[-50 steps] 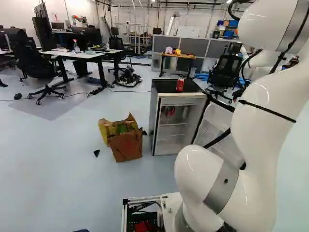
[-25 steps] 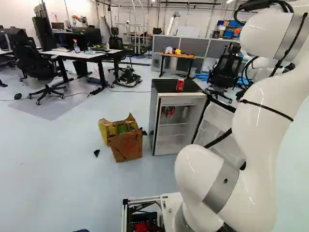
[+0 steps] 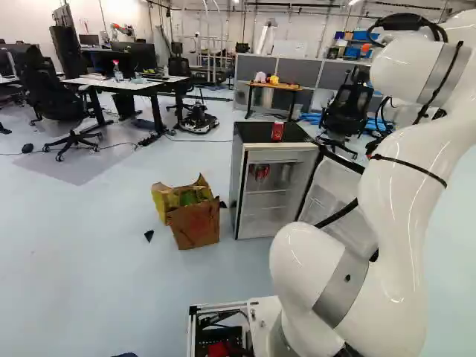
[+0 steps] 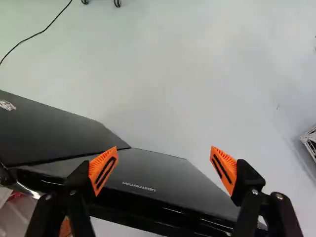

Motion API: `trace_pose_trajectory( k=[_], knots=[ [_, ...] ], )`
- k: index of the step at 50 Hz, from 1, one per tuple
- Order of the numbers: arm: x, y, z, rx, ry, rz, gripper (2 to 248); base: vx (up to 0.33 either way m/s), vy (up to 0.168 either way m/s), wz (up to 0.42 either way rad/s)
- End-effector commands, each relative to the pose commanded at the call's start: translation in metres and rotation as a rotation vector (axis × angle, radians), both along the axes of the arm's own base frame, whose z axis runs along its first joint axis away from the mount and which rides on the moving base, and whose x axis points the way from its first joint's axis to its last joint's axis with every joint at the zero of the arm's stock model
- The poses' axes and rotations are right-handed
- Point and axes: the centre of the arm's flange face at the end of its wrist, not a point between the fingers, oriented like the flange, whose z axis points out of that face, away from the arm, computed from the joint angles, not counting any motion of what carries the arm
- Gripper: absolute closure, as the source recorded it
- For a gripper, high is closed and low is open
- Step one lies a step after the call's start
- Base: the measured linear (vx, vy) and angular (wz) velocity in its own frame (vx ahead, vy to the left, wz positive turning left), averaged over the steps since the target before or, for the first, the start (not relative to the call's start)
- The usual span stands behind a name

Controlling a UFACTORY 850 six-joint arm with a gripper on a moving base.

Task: Grab a drink from the fridge

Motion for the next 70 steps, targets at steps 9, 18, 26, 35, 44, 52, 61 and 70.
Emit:
trace_pose_trajectory(
  k=[9,18,26,35,44,52,61,70],
  knots=[
    [0.008,-0.012,-0.004,0.026,0.006,-0.009,3,0.000,0.000,0.000],
    [0.015,-0.023,-0.007,0.056,0.014,-0.016,3,0.000,0.000,0.000],
    [0.021,-0.031,-0.011,0.088,0.024,-0.022,3,0.000,0.000,0.000],
    [0.026,-0.037,-0.014,0.129,0.038,-0.026,3,0.000,0.000,0.000],
    [0.027,-0.037,-0.017,0.178,0.059,-0.030,3,0.000,0.000,0.000],
    [0.025,-0.033,-0.019,0.224,0.080,-0.032,3,0.000,0.000,0.000],
    [0.025,-0.033,-0.030,0.253,0.099,-0.031,3,0.000,0.000,0.000],
    [0.027,-0.035,-0.042,0.264,0.108,-0.032,3,0.000,0.000,0.000]
  ],
)
